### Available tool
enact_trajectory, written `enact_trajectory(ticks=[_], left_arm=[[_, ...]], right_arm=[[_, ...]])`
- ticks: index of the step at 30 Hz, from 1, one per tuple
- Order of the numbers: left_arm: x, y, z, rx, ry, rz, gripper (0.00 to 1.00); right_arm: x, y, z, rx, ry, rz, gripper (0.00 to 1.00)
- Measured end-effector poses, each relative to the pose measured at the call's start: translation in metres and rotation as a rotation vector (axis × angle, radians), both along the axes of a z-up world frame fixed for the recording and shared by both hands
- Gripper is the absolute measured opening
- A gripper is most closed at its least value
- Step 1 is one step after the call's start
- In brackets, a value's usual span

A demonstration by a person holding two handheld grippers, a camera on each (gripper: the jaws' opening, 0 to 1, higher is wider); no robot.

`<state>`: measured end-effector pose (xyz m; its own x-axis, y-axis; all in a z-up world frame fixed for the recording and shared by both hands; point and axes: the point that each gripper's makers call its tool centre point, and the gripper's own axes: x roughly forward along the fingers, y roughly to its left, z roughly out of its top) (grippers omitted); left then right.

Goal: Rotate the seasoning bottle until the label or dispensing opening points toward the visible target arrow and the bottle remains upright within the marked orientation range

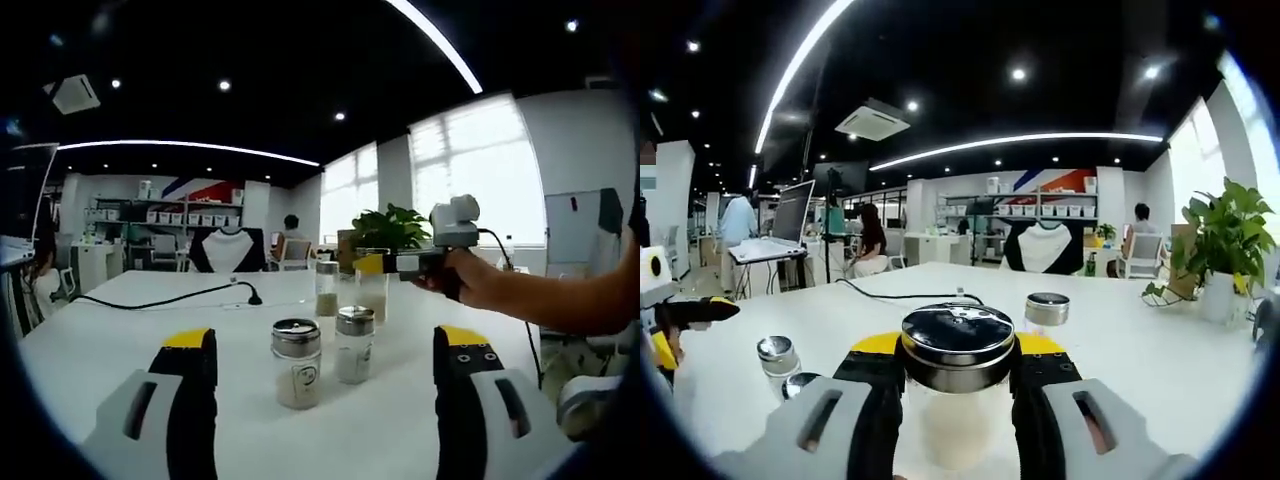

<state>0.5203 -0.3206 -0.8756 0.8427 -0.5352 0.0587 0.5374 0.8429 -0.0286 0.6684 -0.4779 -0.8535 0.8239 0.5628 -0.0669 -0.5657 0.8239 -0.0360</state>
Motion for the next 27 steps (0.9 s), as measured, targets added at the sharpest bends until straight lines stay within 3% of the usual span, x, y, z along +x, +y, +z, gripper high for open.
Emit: enact_trajectory(ticks=[9, 16, 20, 27], left_arm=[[-0.002, -0.016, 0.009, 0.020, -0.051, -0.012, 0.89], [-0.005, -0.039, 0.003, 0.037, -0.056, -0.071, 0.85], [-0.011, -0.057, 0.000, 0.021, -0.044, -0.144, 0.80], [-0.013, -0.078, -0.017, 0.056, 0.003, -0.183, 0.79]], right_arm=[[-0.024, -0.020, -0.002, 0.013, -0.004, -0.031, 0.39], [-0.043, -0.024, 0.001, 0.031, -0.005, -0.016, 0.39], [-0.056, -0.021, -0.004, 0.033, 0.006, -0.009, 0.39], [-0.081, -0.006, -0.019, 0.034, 0.016, 0.016, 0.39]])
